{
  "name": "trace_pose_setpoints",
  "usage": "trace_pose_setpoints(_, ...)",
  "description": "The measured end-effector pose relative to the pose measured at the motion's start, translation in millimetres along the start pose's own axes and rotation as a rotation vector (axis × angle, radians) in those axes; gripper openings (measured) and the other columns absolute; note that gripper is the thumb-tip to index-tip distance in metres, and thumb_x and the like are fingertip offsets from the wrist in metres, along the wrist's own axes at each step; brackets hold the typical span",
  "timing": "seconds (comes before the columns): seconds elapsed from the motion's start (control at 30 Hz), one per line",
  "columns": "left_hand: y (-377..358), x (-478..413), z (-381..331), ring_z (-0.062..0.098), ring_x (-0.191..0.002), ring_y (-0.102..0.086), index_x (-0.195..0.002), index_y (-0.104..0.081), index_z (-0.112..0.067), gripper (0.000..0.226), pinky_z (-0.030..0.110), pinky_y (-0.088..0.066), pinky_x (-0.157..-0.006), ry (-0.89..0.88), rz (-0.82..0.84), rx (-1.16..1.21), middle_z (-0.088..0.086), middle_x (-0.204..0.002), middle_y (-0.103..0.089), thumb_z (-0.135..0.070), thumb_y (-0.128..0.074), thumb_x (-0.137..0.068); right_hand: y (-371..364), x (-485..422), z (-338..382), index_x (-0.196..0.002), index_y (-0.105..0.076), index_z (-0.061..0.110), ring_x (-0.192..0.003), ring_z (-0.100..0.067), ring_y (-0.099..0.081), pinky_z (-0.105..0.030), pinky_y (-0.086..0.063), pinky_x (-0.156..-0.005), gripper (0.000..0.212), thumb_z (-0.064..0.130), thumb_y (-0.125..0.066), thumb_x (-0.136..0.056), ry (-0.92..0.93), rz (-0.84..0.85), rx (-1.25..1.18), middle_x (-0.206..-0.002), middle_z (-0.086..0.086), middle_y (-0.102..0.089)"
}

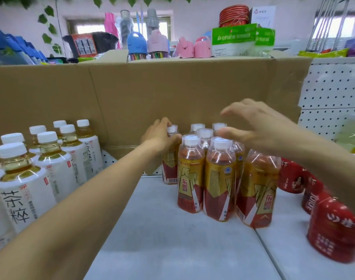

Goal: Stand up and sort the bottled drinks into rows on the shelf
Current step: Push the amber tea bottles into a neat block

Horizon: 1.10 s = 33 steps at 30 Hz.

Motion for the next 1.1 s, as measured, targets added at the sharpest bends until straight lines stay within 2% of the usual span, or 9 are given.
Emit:
trace_pose_setpoints(0.1, 10.9, -7.3, -8.8, 0.022, -0.092, -0.055, -0.102, -0.049, -0.023, 0.033, 0.037, -0.048, -0.076, 0.010, -0.014, -0.103, -0.002, -0.103, -0.055, -0.051, -0.062, -0.090, -25.6, -28.6, 47.6, -0.134, -0.051, 0.040, -0.118, -0.014, -0.048, -0.042, -0.045, -0.099, 0.053, 0.067, -0.047, -0.088, 0.185, 0.138, -0.012, -0.127, 0.008, -0.051)
trace_pose_setpoints(0.2, 20.4, -16.5, -15.7, 0.024, -0.083, -0.055, -0.093, -0.053, -0.019, 0.010, 0.032, -0.040, -0.066, 0.018, -0.028, -0.191, 0.003, -0.099, -0.064, -0.027, -0.059, -0.092, -60.1, -47.8, 69.4, -0.130, -0.056, 0.038, -0.108, -0.015, -0.053, -0.039, -0.050, -0.086, 0.045, 0.061, -0.050, -0.091, 0.239, 0.256, 0.121, -0.108, 0.010, -0.054)
trace_pose_setpoints(0.3, 20.1, -21.9, -14.8, 0.018, -0.078, -0.065, -0.096, -0.062, -0.022, 0.015, 0.030, -0.050, -0.064, 0.008, 0.072, -0.037, -0.002, -0.098, -0.068, -0.029, -0.070, -0.085, -71.3, -58.3, 61.2, -0.115, -0.066, 0.032, -0.099, -0.019, -0.060, -0.033, -0.052, -0.075, 0.029, 0.047, -0.063, -0.090, 0.222, 0.307, 0.114, -0.103, 0.007, -0.058)
trace_pose_setpoints(0.43, 17.0, -18.2, -18.0, 0.019, -0.106, -0.068, -0.124, -0.061, -0.022, 0.040, 0.011, -0.055, -0.063, -0.105, 0.324, 0.165, -0.003, -0.124, -0.064, -0.011, -0.072, -0.088, -58.4, -57.1, 47.6, -0.100, -0.073, 0.037, -0.089, -0.002, -0.059, -0.028, -0.050, -0.081, 0.014, 0.035, -0.070, -0.086, 0.267, 0.358, -0.056, -0.097, 0.020, -0.061)
trace_pose_setpoints(0.53, 13.2, -16.6, -18.3, 0.017, -0.131, -0.051, -0.139, -0.054, -0.026, 0.062, 0.025, -0.055, -0.090, -0.149, 0.408, 0.101, -0.004, -0.144, -0.053, 0.007, -0.061, -0.087, -50.1, -52.8, 42.5, -0.099, -0.076, 0.038, -0.073, 0.004, -0.060, -0.017, -0.045, -0.068, 0.018, 0.028, -0.070, -0.086, 0.270, 0.417, -0.116, -0.088, 0.020, -0.068)
trace_pose_setpoints(0.73, 9.3, -17.3, -20.0, 0.024, -0.119, -0.053, -0.131, -0.058, -0.036, 0.047, 0.038, -0.048, -0.096, -0.198, 0.258, -0.058, 0.000, -0.133, -0.049, -0.037, -0.072, -0.086, -49.7, -49.5, 40.6, -0.095, -0.075, 0.045, -0.068, -0.004, -0.062, -0.024, -0.047, -0.065, 0.021, 0.026, -0.071, -0.087, 0.281, 0.508, -0.138, -0.088, 0.007, -0.073)
trace_pose_setpoints(0.83, 5.4, -21.1, -19.6, 0.028, -0.122, -0.052, -0.132, -0.058, -0.035, 0.048, 0.038, -0.047, -0.097, -0.200, 0.223, -0.085, 0.004, -0.139, -0.047, -0.033, -0.073, -0.087, -47.8, -48.5, 40.3, -0.094, -0.074, 0.047, -0.075, -0.008, -0.063, -0.029, -0.050, -0.068, 0.021, 0.028, -0.071, -0.086, 0.274, 0.511, -0.080, -0.093, 0.013, -0.072)
trace_pose_setpoints(0.93, 3.5, -20.9, -20.8, 0.030, -0.123, -0.049, -0.135, -0.054, -0.032, 0.049, 0.034, -0.043, -0.096, -0.169, 0.193, -0.060, 0.007, -0.137, -0.043, -0.031, -0.071, -0.089, -48.8, -46.9, 40.3, -0.096, -0.074, 0.046, -0.078, 0.000, -0.062, -0.019, -0.043, -0.068, 0.019, 0.030, -0.072, -0.087, 0.253, 0.499, -0.059, -0.091, 0.027, -0.067)
trace_pose_setpoints(1.1, -0.6, -13.9, -21.3, 0.029, -0.121, -0.050, -0.138, -0.049, -0.031, 0.046, 0.038, -0.048, -0.098, -0.150, 0.186, -0.045, 0.006, -0.138, -0.040, -0.029, -0.065, -0.094, -51.1, -39.5, 44.3, -0.119, -0.066, 0.042, -0.086, 0.007, -0.061, -0.024, -0.051, -0.082, 0.030, 0.032, -0.068, -0.090, 0.241, 0.428, -0.104, -0.092, 0.032, -0.063)
Point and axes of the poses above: each hand's wrist, its own x-axis away from the middle knuckle, its own y-axis out of the back of the hand, z = x × y, the point moved 8 cm from there along -x, towards the middle knuckle
